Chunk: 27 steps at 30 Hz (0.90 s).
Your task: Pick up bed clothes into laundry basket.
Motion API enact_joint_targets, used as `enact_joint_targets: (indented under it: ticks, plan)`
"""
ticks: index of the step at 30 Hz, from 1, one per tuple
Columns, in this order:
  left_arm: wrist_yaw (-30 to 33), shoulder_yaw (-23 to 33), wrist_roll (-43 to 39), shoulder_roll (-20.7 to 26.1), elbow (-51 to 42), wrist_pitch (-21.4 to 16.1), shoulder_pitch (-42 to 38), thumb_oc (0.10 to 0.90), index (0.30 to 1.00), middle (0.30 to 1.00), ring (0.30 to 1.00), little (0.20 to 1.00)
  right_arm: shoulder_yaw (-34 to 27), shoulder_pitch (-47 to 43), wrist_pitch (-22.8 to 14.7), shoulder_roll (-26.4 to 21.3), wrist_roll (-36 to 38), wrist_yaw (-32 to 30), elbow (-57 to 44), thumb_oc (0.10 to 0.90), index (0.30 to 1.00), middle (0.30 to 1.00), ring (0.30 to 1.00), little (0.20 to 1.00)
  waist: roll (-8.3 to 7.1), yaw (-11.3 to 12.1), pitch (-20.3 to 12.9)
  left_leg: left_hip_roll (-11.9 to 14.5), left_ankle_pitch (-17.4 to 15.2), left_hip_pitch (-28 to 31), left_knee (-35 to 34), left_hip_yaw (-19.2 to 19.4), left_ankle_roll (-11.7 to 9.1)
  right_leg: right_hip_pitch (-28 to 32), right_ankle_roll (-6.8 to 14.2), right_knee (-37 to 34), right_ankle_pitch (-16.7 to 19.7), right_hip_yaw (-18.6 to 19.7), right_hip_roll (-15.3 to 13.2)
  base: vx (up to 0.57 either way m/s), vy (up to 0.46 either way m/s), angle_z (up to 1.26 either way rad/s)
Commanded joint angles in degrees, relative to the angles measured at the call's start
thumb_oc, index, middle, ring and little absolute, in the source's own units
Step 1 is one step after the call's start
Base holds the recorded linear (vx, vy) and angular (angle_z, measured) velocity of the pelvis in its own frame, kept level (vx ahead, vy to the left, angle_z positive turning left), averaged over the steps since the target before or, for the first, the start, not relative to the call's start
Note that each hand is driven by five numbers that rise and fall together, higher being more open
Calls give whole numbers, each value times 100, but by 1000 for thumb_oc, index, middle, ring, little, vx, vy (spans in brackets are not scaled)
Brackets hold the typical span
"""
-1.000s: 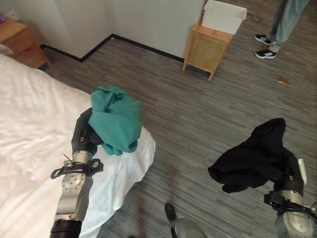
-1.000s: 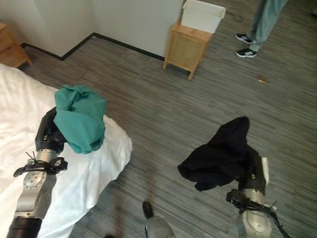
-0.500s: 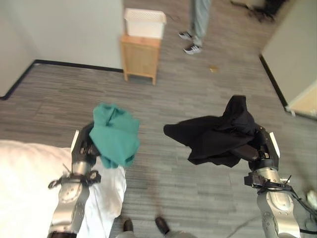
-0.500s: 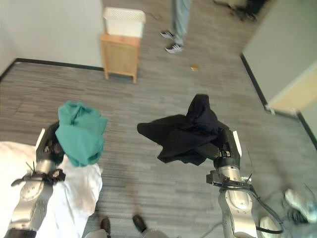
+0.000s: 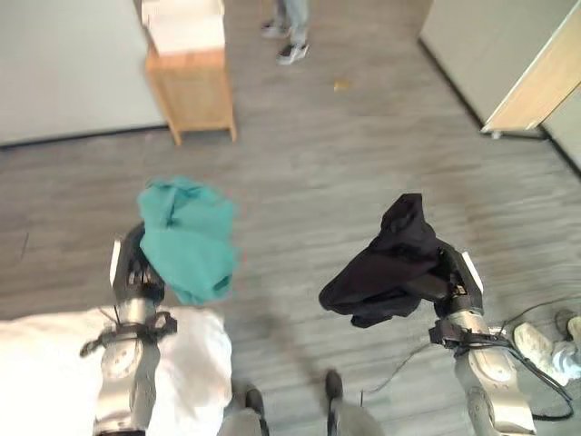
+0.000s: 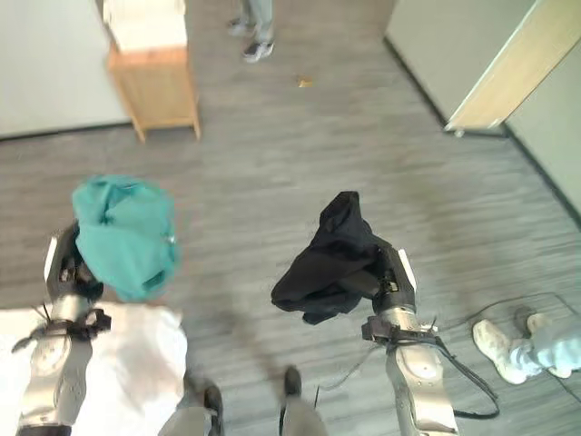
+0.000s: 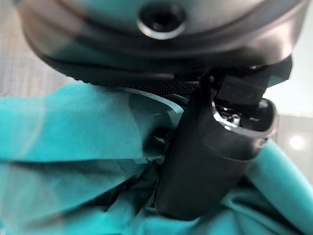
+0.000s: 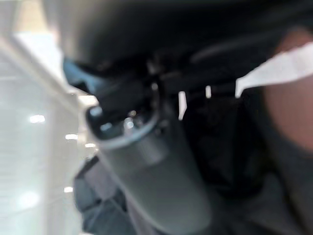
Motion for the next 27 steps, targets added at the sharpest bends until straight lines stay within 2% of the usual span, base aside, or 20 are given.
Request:
enact_joint_targets:
  ticks: [1,7,17,18,27]
  plan:
    - [-106,138,2,403,-729,-596,-321,400,300,300,300,300,-560,-196,-621,-358,395,123,-542,400,300,300,300,300,146,-126,-728,-130,142,723,-825,-209,-33,702,-281,312,-726,-39,-24,15,9,19]
    - [-150,19,38,309,-713,-531,-341,400,300,300,300,300,-729,-37,-593,-340,486,155,-523,400,300,300,300,300,177,-217,-824,-165,113,854,-814,-227,-12,720,-270,525,-789,-94,-29,-20,-4,11]
    - [-136,20,118,274,-554,-500,-267,400,300,300,300,300,-625,-71,-502,-308,428,226,-551,400,300,300,300,300,222,-190,-921,-197,154,1052,-978,-215,24,795,-223,616,-818,-153,-74,-14,5,-2]
    - [-186,-1172,858,496,416,-158,-930,400,300,300,300,300,-299,507,-352,51,1403,470,509,400,300,300,300,300,84,-214,-474,-260,288,397,-752,-501,-44,646,-328,-28,-443,-488,-108,-7,39,14]
    - [-46,-1044,881,510,473,-196,-1013,400,300,300,300,300,-413,368,-422,-41,1187,357,344,400,300,300,300,300,24,-168,-519,-318,190,530,-818,-402,17,654,-193,-126,-306,-470,-195,25,34,2]
